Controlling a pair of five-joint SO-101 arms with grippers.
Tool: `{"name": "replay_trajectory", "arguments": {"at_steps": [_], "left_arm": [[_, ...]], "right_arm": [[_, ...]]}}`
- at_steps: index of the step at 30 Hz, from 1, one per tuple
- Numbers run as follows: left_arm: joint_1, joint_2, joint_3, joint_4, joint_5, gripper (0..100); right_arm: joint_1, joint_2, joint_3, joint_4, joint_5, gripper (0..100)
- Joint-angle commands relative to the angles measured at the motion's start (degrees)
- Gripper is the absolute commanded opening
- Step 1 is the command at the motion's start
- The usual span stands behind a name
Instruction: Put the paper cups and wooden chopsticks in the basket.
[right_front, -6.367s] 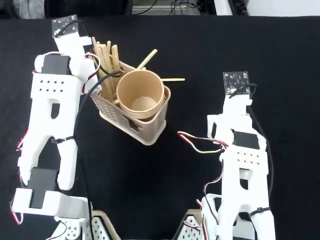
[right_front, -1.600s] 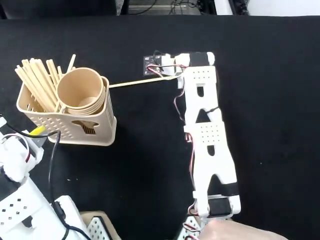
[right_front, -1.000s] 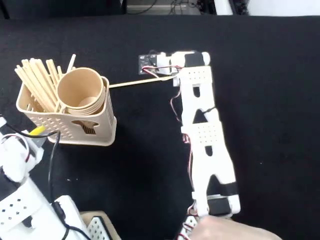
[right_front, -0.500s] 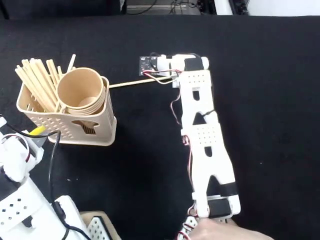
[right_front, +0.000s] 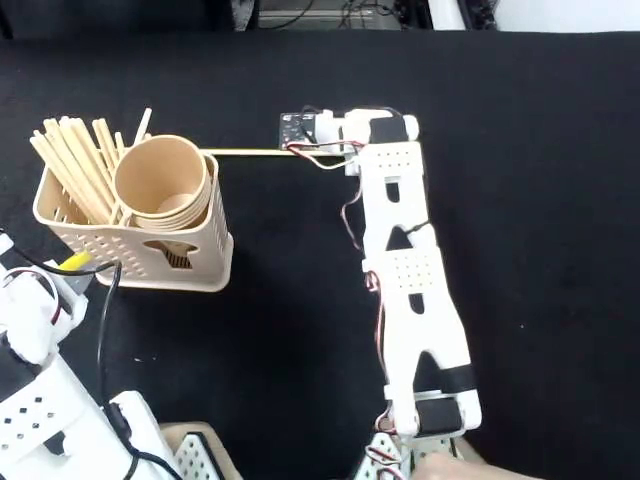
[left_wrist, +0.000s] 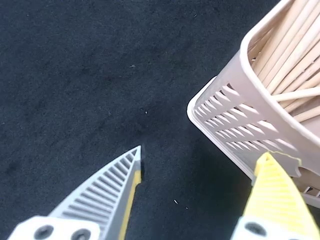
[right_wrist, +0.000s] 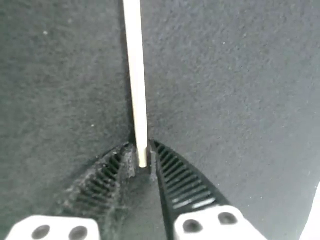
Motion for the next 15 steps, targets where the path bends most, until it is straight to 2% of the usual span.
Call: {"name": "replay_trajectory", "arguments": {"at_steps": [1, 6, 9, 12, 15], "left_arm": [[-0.04, -0.35, -0.13, -0.53, -0.44, 35], [-0.04, -0.35, -0.13, -0.7, -0.44, 35], [-0.04, -0.35, -0.13, -0.7, -0.44, 35], [-0.04, -0.35, -0.13, -0.7, -0.44, 35], [-0.04, -0.35, -0.13, -0.7, -0.53, 35]], "right_arm": [[2.29, -2.68, -0.31, 6.68, -0.09, 1.2], [4.66, -8.31, -0.22, 19.96, 4.22, 1.2], [8.35, -9.98, 0.31, 19.87, 3.25, 1.2], [12.04, -11.38, 3.03, 19.87, -1.32, 1.2], [17.76, -14.55, 8.04, 19.87, -1.58, 1.2]]}}
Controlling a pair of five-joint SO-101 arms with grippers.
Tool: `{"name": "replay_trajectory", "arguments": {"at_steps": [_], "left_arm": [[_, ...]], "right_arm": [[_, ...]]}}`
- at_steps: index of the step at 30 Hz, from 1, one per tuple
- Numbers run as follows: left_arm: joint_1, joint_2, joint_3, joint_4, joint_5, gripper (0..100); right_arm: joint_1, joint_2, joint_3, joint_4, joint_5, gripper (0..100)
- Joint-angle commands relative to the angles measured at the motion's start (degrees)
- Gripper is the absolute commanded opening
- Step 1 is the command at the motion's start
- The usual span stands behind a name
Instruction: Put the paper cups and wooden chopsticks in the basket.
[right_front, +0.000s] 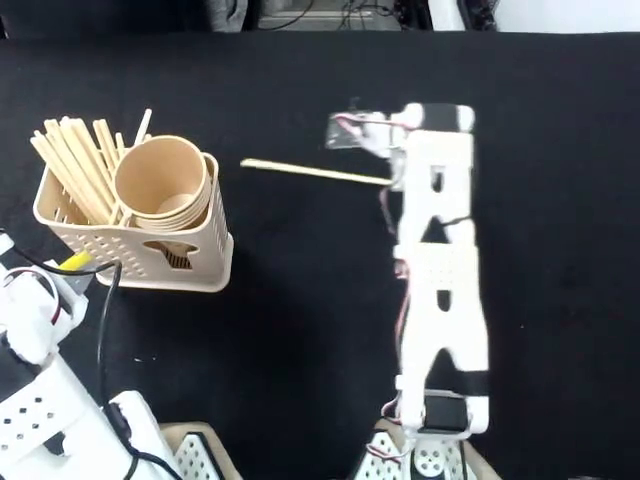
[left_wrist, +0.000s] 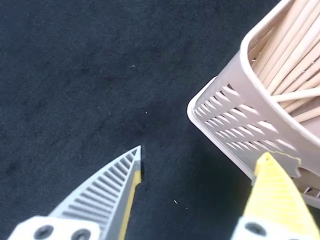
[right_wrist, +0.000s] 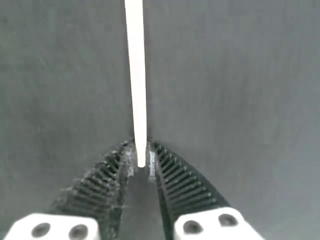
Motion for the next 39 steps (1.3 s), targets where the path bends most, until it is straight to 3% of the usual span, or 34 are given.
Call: {"name": "replay_trajectory", "arguments": {"at_steps": [1, 7, 15, 23, 25, 30, 34, 39], "left_arm": [[-0.04, -0.35, -0.13, -0.79, -0.53, 35], [0.04, -0.35, -0.13, -0.79, -0.62, 35], [0.04, -0.35, -0.13, -0.88, -0.7, 35], [0.04, -0.35, -0.13, -0.79, -0.79, 35], [0.04, -0.35, -0.13, -0.79, -0.79, 35], [0.04, -0.35, -0.13, -0.88, -0.79, 35], [0.13, -0.35, -0.13, -0.88, -0.7, 35], [0.04, -0.35, 0.84, -0.88, -0.79, 35]], "right_arm": [[7.38, -8.04, 5.41, 2.29, -0.97, 1.2], [15.65, -21.93, 28.53, 2.2, 0.26, 1.2], [18.81, -51.47, 76.97, 1.23, 7.21, 1.5], [19.69, -75.38, 119.96, -25.76, 9.32, 1.6], [19.25, -79.6, 125.67, -29.27, 9.32, 5.0], [18.81, -86.99, 130.42, -32.88, 7.56, 24.8], [12.22, -92.35, 130.42, -31.74, 0.62, 31.7], [-6.15, -97.89, 130.59, -31.91, -16.44, 31.7]]}}
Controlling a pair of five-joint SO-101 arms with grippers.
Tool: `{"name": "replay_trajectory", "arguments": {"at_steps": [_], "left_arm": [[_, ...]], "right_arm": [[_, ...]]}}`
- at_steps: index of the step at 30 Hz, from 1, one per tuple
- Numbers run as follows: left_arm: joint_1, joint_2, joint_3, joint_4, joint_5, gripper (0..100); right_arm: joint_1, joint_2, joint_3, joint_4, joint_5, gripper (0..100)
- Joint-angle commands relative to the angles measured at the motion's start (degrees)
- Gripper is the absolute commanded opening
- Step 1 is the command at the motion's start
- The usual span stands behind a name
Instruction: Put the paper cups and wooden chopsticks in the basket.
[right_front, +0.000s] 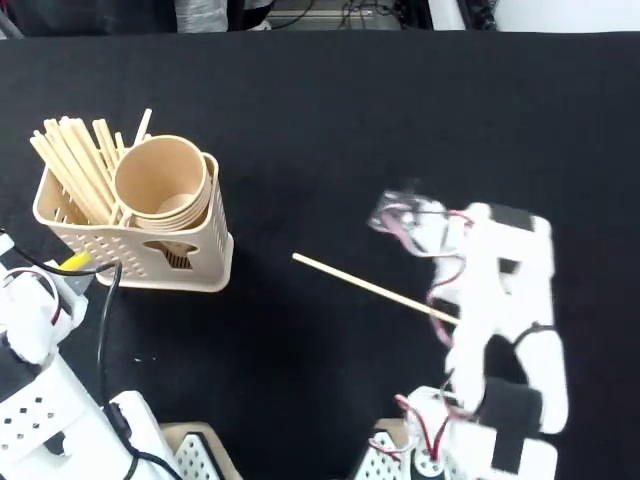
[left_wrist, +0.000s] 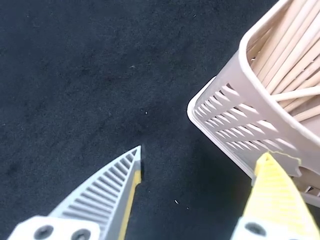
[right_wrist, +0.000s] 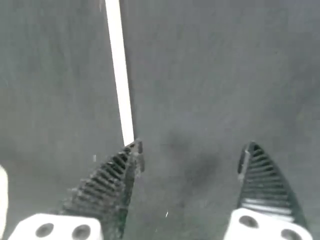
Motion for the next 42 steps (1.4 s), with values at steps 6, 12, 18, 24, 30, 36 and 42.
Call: {"name": "replay_trajectory", "arguments": {"at_steps": [6, 12, 18, 24, 30, 36, 42], "left_arm": [[-0.04, -0.35, 0.66, -0.88, -0.44, 35], [-0.4, -0.35, 0.84, -0.79, -0.44, 35], [-0.48, -0.35, 1.45, -0.88, -0.44, 35], [-0.48, -0.35, 1.54, -0.88, -1.41, 35], [-0.48, -0.35, 1.63, -0.79, -2.64, 35], [-0.48, -0.35, 1.63, -0.7, -2.81, 35], [-0.48, -0.35, 1.63, -0.7, -2.81, 35]], "right_arm": [[-31.3, -3.65, -0.31, -8.79, -27.34, 31.8], [-34.64, 8.31, -9.45, -12.13, -33.76, 31.8], [-35.96, 27.12, -23.78, -6.07, -36.4, 31.8], [-35.6, 33.71, -28.79, -4.57, -36.13, 31.8], [-35.6, 33.98, -28.88, -4.66, -36.22, 21.2], [-33.67, 34.07, -26.95, -6.95, -36.31, 3.1], [-30.24, 33.63, -25.01, -9.41, -36.57, 1.8]]}}
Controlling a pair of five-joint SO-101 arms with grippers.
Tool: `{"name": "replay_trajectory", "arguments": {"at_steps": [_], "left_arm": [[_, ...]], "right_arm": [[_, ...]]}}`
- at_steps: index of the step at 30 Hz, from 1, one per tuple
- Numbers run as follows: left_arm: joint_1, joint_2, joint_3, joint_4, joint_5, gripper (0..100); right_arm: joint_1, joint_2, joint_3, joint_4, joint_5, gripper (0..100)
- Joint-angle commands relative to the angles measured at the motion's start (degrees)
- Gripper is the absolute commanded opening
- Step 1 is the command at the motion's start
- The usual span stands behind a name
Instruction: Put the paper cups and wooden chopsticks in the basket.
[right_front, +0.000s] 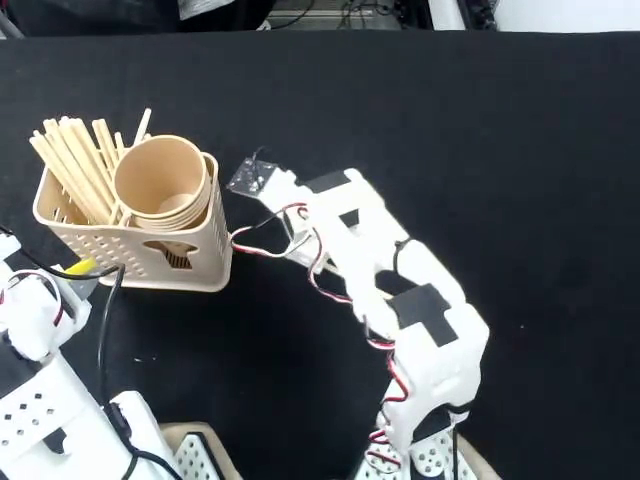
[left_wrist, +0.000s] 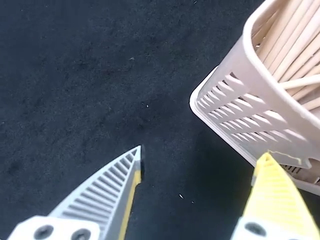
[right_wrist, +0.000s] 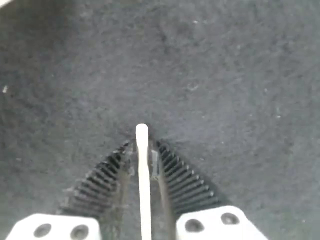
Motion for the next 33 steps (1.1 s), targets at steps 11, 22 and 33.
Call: {"name": "replay_trajectory", "arguments": {"at_steps": [11, 22, 33], "left_arm": [[-0.48, -0.35, -0.13, -0.79, -0.53, 35], [-0.57, -0.35, -0.57, -0.79, -0.62, 35], [-0.57, -20.84, -0.57, -0.88, -0.62, 35]], "right_arm": [[3.69, -12.62, 2.77, 3.16, -0.44, 1.1], [-3.08, -59.12, 11.82, 14.24, -0.09, 1.3], [-5.54, -87.43, 13.67, -7.74, -6.59, 1.2]]}}
